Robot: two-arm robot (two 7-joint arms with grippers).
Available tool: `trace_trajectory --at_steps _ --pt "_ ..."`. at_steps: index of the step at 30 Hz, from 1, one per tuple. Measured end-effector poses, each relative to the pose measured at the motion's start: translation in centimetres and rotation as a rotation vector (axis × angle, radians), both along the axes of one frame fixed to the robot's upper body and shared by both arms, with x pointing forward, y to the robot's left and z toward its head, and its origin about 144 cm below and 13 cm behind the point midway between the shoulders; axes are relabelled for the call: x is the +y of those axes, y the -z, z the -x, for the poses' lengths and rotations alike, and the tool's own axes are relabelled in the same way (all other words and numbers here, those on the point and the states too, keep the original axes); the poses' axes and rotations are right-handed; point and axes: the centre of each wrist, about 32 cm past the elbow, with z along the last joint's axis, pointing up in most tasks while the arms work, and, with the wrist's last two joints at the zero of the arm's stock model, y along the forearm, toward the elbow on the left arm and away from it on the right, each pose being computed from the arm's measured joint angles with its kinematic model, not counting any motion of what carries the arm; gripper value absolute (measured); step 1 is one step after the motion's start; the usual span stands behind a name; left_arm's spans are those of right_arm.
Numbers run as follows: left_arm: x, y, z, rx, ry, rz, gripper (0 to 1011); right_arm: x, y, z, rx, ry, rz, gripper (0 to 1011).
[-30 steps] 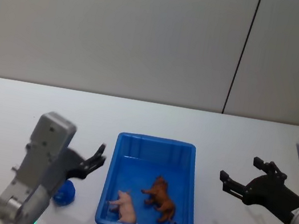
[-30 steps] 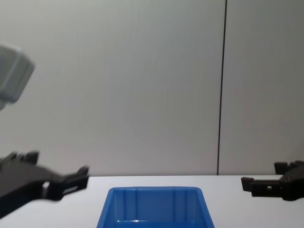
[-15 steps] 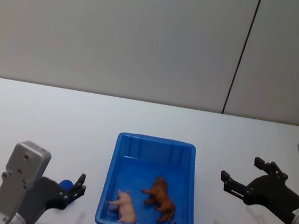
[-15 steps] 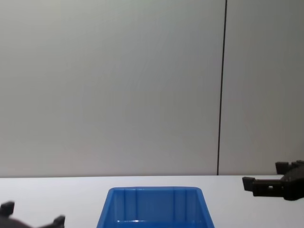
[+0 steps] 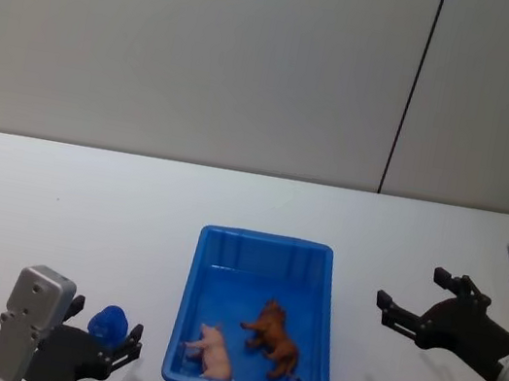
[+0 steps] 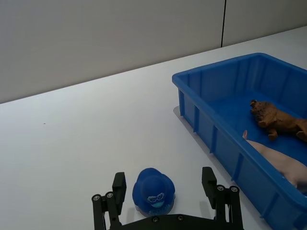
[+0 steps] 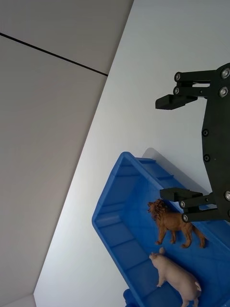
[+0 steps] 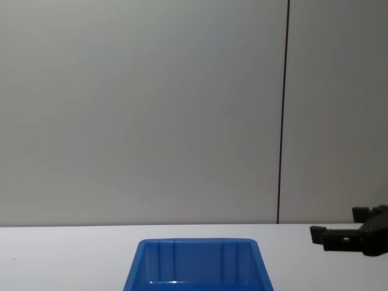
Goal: Pick up the two dolls from the table and place them into the box.
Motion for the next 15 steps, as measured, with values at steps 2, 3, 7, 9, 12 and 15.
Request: trace_trajectory --at_steps 2,3,7,9,12,15 --pt "0.2 0.3 -0.2 0.003 0.006 0.005 1001 0.0 0.0 0.0 0.0 0.0 0.0 1001" --pt "0.3 0.6 -0.4 0.007 0.011 0.008 1001 0.0 0.0 0.0 0.0 0.0 0.0 1001" --pt "0.8 1.2 -0.9 0.017 0.02 0.013 1001 0.0 0.0 0.0 0.0 0.0 0.0 1001" --pt "1.1 1.6 -1.2 0.023 0.025 0.014 1000 0.0 0.0 0.0 0.0 0.0 0.0 1001" --pt "1.6 1.9 -1.6 0.029 0.029 0.014 1001 0.0 0.0 0.0 0.0 0.0 0.0 1001" --pt "1.9 2.2 -1.9 0.032 0.038 0.013 977 0.0 0.0 0.0 0.0 0.0 0.0 1001"
